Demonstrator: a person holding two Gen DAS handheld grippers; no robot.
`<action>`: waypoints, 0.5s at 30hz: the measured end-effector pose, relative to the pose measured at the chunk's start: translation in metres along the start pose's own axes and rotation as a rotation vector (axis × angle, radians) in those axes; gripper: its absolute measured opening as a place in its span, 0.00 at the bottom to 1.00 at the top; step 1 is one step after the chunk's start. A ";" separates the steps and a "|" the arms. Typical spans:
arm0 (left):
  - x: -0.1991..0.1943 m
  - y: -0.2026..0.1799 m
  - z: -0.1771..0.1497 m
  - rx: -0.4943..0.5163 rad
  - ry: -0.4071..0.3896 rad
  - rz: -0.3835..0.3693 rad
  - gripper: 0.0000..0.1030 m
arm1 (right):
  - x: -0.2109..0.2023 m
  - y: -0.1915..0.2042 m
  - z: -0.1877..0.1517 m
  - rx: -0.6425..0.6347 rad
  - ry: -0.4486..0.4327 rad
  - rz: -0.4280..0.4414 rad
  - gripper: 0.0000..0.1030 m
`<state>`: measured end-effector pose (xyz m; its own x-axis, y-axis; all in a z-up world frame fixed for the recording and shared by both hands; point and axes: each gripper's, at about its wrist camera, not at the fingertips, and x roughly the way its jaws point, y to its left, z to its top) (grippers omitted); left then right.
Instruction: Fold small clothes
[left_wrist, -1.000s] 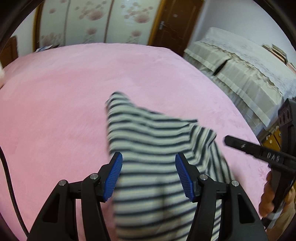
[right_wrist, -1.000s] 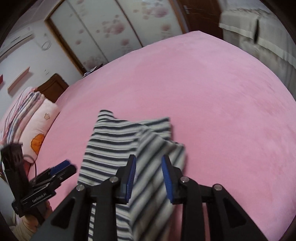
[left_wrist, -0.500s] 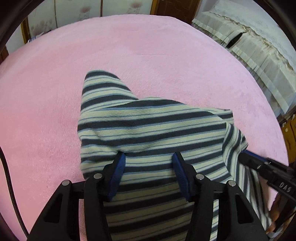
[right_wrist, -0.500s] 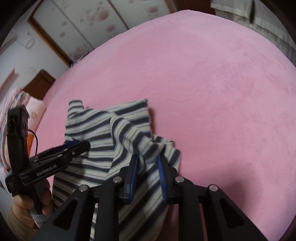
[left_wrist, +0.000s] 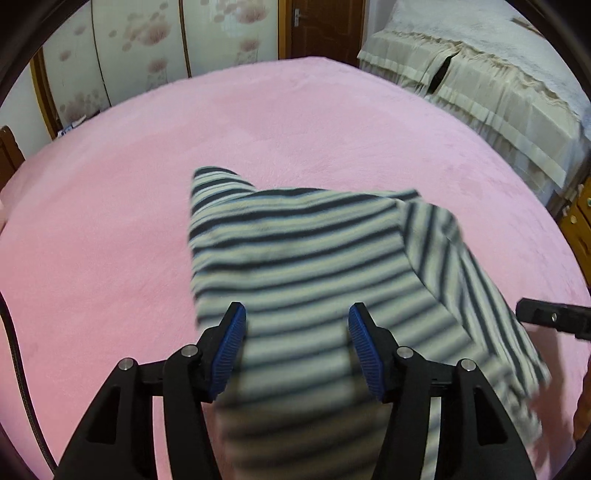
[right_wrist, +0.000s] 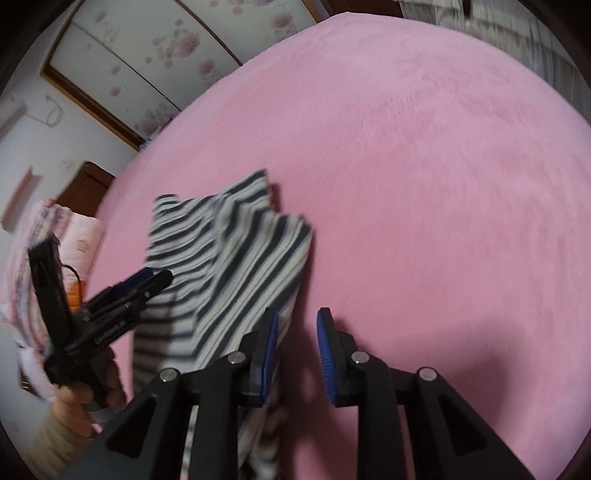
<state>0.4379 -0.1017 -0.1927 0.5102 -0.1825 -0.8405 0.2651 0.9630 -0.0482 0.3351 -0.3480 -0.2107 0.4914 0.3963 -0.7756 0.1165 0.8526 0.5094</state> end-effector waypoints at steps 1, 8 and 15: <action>-0.014 0.002 -0.010 -0.004 -0.015 0.001 0.55 | -0.005 0.000 -0.005 -0.002 -0.002 0.006 0.27; -0.062 0.019 -0.076 -0.132 -0.018 -0.049 0.56 | -0.021 0.022 -0.041 -0.024 0.016 0.009 0.34; -0.054 0.015 -0.131 -0.156 0.028 -0.013 0.56 | -0.020 0.029 -0.051 -0.009 -0.024 -0.019 0.20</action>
<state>0.3071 -0.0514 -0.2190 0.4837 -0.1916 -0.8540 0.1401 0.9801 -0.1405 0.2848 -0.3138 -0.1995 0.5100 0.3715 -0.7758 0.1184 0.8631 0.4910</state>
